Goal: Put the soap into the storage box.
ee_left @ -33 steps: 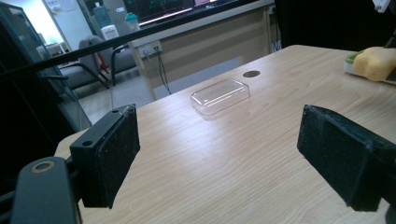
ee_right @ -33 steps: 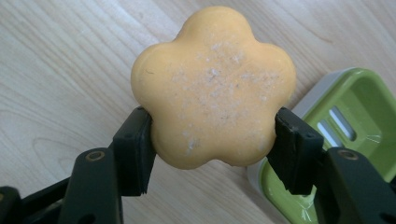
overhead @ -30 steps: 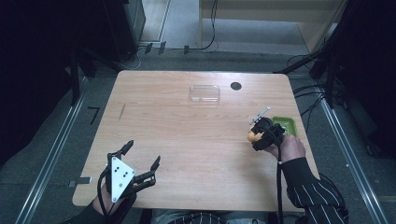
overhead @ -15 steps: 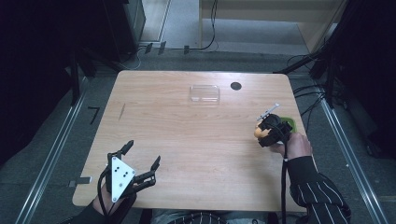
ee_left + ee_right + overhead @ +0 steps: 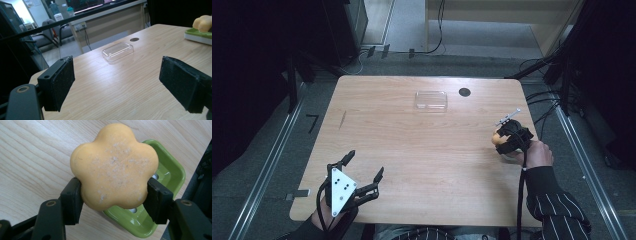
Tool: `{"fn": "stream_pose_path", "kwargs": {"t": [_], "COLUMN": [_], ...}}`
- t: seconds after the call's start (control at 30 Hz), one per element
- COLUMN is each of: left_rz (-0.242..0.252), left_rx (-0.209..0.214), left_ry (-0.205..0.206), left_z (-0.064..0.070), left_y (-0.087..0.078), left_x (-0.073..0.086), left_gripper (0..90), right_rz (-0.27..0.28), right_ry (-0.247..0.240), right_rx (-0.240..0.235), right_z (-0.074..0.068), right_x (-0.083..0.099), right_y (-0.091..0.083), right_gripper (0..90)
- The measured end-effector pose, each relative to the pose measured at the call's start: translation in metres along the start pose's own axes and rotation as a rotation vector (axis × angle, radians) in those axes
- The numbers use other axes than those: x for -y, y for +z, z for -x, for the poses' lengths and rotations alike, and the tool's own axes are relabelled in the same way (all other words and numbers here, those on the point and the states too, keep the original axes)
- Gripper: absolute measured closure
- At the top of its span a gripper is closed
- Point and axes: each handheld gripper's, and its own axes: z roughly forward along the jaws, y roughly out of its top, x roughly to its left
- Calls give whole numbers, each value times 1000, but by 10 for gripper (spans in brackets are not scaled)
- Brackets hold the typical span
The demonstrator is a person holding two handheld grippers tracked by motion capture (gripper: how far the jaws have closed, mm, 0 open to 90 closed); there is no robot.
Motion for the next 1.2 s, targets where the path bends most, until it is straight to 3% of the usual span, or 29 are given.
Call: {"fn": "stream_pose_path", "kwargs": {"t": [1.2], "left_rz": [3], "left_rx": [0], "left_ry": [-3], "left_z": [0], "left_y": [-1], "left_x": [0], "left_gripper": [135], "right_rz": [-4], "right_ry": [91], "right_rx": [31], "right_z": [31], "right_x": [11], "right_y": [2], "right_gripper": [406]}}
